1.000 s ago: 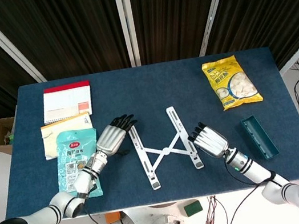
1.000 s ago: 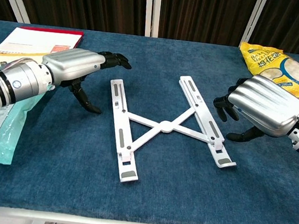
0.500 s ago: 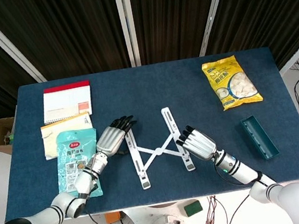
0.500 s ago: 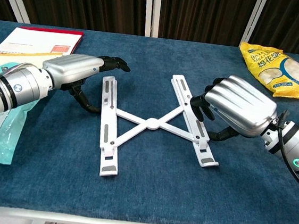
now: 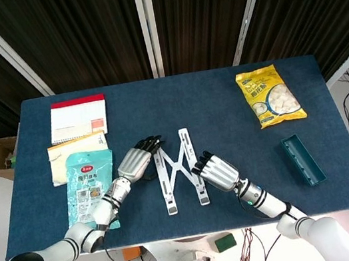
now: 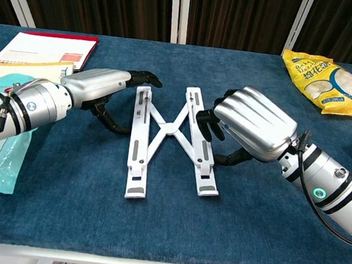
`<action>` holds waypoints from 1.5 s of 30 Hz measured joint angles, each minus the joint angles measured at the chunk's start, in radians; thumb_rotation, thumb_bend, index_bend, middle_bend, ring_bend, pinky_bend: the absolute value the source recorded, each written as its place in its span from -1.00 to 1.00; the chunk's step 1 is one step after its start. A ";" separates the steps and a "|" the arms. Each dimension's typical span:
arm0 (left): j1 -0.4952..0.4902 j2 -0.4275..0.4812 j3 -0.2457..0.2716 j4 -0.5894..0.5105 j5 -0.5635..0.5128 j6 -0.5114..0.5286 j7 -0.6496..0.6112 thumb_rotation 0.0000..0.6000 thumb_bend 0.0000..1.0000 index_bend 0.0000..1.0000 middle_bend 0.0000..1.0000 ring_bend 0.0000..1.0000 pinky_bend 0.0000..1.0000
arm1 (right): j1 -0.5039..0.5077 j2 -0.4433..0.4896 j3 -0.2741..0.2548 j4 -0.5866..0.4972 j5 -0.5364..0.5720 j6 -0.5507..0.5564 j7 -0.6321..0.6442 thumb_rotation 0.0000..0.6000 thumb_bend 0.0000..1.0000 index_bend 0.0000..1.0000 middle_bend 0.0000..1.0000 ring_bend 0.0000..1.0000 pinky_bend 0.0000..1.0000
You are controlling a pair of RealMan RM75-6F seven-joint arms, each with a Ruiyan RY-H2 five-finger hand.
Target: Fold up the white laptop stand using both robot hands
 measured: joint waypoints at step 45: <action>0.277 0.374 -0.015 -0.314 -0.099 0.234 -0.028 1.00 -1.00 -0.81 -0.99 -0.97 -0.74 | 0.546 0.518 0.115 -0.910 0.204 -0.964 -0.492 1.00 -1.00 -1.00 -0.89 -1.00 -1.00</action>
